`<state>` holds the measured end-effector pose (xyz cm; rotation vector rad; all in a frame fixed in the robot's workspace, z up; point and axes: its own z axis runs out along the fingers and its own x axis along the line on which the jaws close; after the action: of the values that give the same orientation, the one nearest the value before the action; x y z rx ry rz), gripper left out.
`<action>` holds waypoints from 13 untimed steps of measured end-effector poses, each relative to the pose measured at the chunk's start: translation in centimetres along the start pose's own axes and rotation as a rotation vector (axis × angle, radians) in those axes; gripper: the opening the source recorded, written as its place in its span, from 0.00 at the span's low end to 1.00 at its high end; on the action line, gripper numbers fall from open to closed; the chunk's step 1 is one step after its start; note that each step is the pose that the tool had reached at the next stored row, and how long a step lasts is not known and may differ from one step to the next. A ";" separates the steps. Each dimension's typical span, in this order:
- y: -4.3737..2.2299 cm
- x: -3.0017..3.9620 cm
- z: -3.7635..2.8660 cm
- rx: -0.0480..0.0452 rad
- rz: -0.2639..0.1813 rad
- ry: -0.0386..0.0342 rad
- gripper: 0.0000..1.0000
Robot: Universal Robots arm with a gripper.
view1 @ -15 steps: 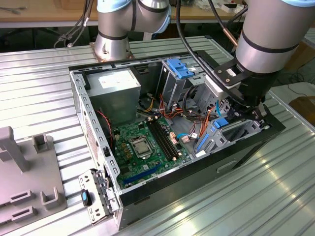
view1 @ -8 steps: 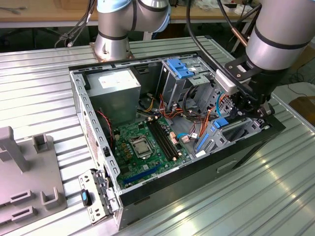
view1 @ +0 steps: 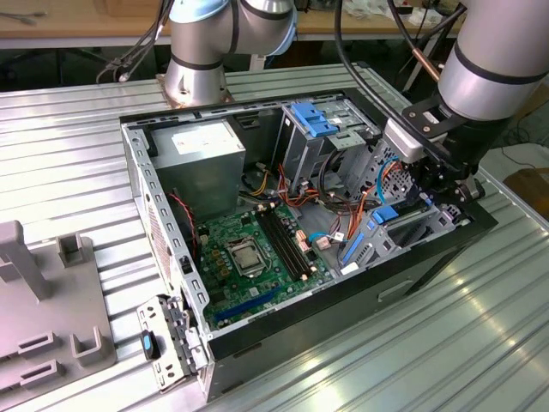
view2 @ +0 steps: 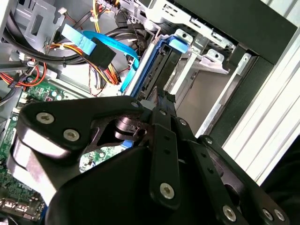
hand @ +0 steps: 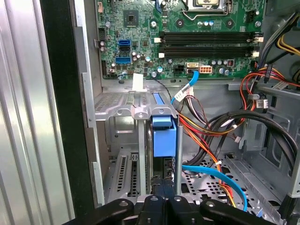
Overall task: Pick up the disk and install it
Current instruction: 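Pick up the disk, then insert the disk into the insertion slot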
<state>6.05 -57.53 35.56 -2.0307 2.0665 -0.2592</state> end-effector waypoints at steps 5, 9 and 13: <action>-0.01 0.00 0.00 0.0000 0.000 0.0000 0.11; -0.23 -0.03 -0.74 0.0000 0.000 0.0000 0.11; -0.40 -0.06 -1.31 -0.0006 -0.012 -0.0037 0.11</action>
<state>6.06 -57.53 36.93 -2.0433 2.0527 -0.2568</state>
